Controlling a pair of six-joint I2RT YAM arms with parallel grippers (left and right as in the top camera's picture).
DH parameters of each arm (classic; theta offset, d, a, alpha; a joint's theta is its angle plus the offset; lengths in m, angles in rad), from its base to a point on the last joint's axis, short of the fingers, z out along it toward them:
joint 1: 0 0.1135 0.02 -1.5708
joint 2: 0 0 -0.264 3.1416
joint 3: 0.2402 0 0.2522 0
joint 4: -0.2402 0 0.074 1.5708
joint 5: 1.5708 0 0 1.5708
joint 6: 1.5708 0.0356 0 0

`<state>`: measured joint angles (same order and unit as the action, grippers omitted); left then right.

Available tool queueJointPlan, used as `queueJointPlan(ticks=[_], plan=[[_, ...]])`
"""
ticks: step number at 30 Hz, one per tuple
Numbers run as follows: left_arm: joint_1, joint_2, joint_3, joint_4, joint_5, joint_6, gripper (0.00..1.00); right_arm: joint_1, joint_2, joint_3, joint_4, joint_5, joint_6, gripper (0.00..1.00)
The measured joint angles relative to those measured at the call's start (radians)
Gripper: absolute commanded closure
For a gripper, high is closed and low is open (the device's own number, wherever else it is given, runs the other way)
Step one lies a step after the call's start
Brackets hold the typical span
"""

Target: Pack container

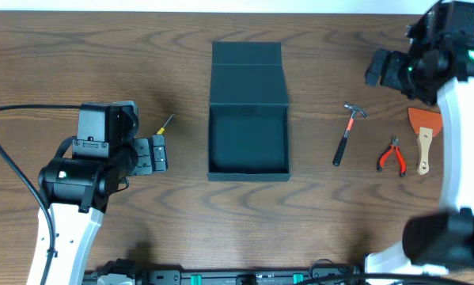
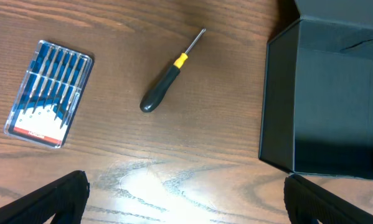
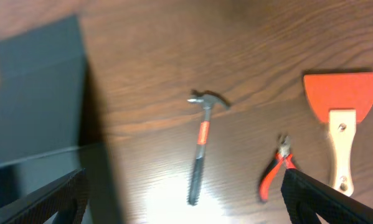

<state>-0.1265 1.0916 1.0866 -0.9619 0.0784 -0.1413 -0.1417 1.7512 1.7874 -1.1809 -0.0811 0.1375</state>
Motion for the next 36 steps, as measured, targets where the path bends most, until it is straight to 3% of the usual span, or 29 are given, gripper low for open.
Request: queueJointPlan(ticks=[7, 21, 36], plan=[[0.0, 0.0, 0.0, 0.0, 0.0, 0.0, 0.02, -0.003, 0.207, 0.01, -0.038, 0.033, -0.283, 0.01], [0.0, 0.0, 0.0, 0.0, 0.0, 0.0, 0.02, -0.003, 0.422, 0.011, 0.06, 0.13, -0.627, 0.01], [0.0, 0.0, 0.0, 0.0, 0.016, 0.0, 0.02, 0.005, 0.527, 0.014, 0.127, 0.096, -0.707, 0.02]])
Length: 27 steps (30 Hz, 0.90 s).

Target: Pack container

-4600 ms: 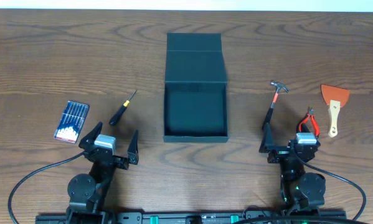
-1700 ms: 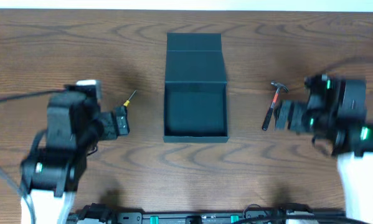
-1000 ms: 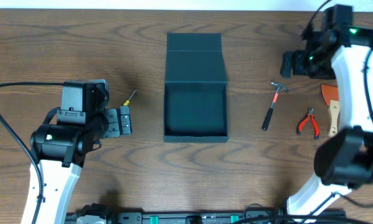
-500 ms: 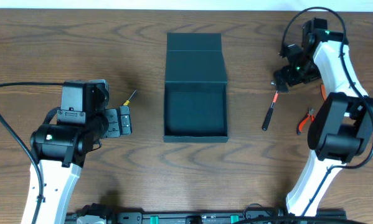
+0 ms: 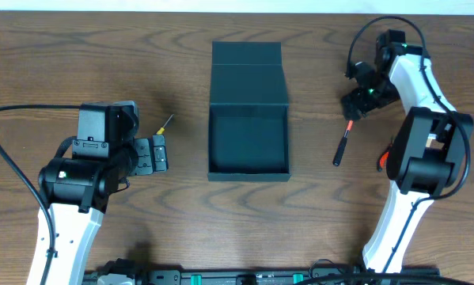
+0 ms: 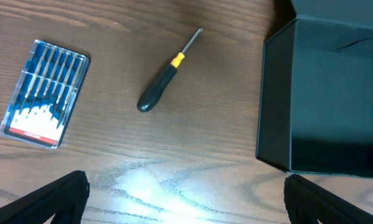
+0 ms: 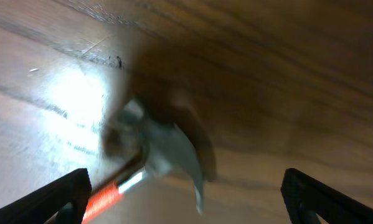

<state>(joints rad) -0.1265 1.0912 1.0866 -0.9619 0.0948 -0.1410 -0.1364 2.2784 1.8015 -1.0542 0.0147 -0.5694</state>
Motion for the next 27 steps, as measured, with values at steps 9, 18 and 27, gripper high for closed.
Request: queueJointPlan(ticks=[9, 18, 27], plan=[[0.0, 0.0, 0.0, 0.0, 0.004, 0.0, 0.02, 0.048, 0.031, 0.006, 0.016, -0.005, 0.008, 0.06], [0.0, 0.0, 0.0, 0.0, 0.004, 0.0, 0.02, 0.071, 0.031, 0.01, -0.009, 0.046, 0.044, 0.12], [0.0, 0.0, 0.0, 0.0, 0.004, 0.001, 0.02, 0.066, 0.031, 0.012, -0.041, 0.099, 0.055, 0.21]])
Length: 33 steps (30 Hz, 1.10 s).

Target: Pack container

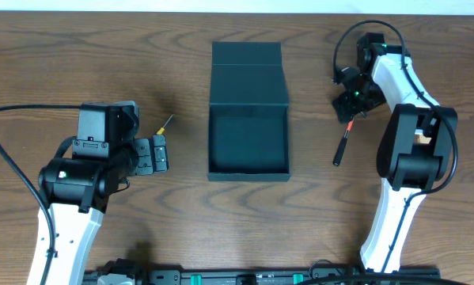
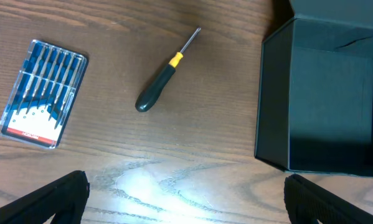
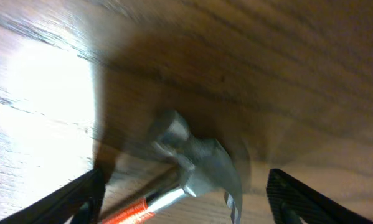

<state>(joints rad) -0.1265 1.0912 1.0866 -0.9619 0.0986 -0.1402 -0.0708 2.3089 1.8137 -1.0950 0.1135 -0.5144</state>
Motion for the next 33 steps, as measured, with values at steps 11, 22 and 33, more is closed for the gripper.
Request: queueJointPlan(ticks=[11, 22, 33], plan=[[0.0, 0.0, 0.0, 0.0, 0.0, 0.003, 0.02, -0.007, 0.002, 0.0, -0.011, 0.006, 0.009, 0.3], [0.0, 0.0, 0.0, 0.0, 0.0, 0.003, 0.02, -0.019, 0.001, -0.008, 0.032, -0.035, 0.009, 0.29], [0.0, 0.0, 0.0, 0.0, 0.0, 0.003, 0.01, -0.021, -0.024, -0.057, 0.077, -0.067, 0.011, 0.44]])
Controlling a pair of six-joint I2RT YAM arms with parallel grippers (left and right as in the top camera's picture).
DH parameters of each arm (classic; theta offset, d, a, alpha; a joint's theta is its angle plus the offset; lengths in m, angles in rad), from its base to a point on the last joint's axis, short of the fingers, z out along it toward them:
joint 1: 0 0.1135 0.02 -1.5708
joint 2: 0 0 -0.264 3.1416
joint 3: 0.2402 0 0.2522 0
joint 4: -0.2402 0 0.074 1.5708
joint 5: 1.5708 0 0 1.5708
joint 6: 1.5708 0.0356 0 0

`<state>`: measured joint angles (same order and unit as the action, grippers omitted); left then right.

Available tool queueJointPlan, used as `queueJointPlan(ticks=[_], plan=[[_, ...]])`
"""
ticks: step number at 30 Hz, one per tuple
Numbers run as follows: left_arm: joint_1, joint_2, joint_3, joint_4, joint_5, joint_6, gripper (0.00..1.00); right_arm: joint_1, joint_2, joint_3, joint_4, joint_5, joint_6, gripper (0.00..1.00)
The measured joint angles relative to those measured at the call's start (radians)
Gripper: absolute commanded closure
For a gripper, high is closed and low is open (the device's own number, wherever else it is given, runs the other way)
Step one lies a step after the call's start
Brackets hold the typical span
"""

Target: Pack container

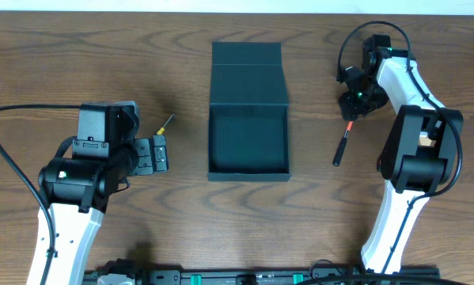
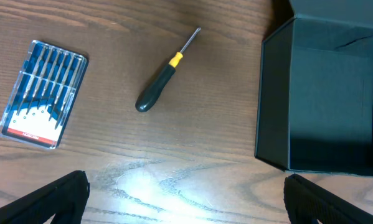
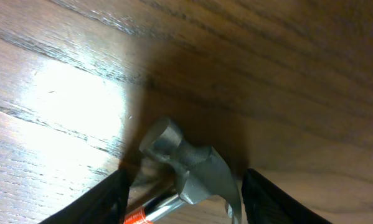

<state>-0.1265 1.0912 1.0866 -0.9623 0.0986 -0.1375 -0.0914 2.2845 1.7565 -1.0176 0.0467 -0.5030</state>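
The black box (image 1: 248, 142) stands open mid-table, its lid (image 1: 248, 75) folded back. A small hammer lies right of it; its steel head (image 3: 189, 165) is between the fingers of my right gripper (image 3: 183, 199), and its black handle (image 1: 341, 146) sticks out toward the front. The jaws have narrowed around the head, with a gap still showing on the left side. My left gripper (image 2: 186, 211) hangs wide open above bare wood, left of the box (image 2: 323, 106). A black-and-yellow screwdriver (image 2: 161, 87) and a clear case of small drivers (image 2: 42, 93) lie beyond it.
The right arm (image 1: 415, 158) stretches from the front edge up over the table's right side and covers what lies under it. The left arm (image 1: 78, 178) occupies the front left. The screwdriver tip (image 1: 167, 123) peeks out beside the left wrist.
My right gripper's fingers have drawn in from wide apart to close on either side of the hammer head. The hammer still lies on the wood. The left arm has not moved.
My right gripper was high at the far right, with the hammer, red pliers and an orange scraper below it. Then it was low over the hammer head, wide open. Then the head sat between its fingers, and now the fingers flank it closely. The left arm stayed put.
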Motion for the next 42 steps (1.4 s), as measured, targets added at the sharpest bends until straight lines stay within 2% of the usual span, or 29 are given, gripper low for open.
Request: queueJointPlan(ticks=[14, 30, 42], plan=[[0.0, 0.0, 0.0, 0.0, 0.0, 0.0, 0.02, 0.0, -0.006, -0.013, 0.005, -0.027, 0.002, 0.66], [0.0, 0.0, 0.0, 0.0, 0.0, 0.0, 0.02, 0.0, -0.009, -0.013, 0.005, -0.036, 0.009, 0.98], [0.0, 0.0, 0.0, 0.0, 0.0, 0.0, 0.02, 0.0, -0.01, -0.013, 0.002, -0.039, 0.031, 0.99]])
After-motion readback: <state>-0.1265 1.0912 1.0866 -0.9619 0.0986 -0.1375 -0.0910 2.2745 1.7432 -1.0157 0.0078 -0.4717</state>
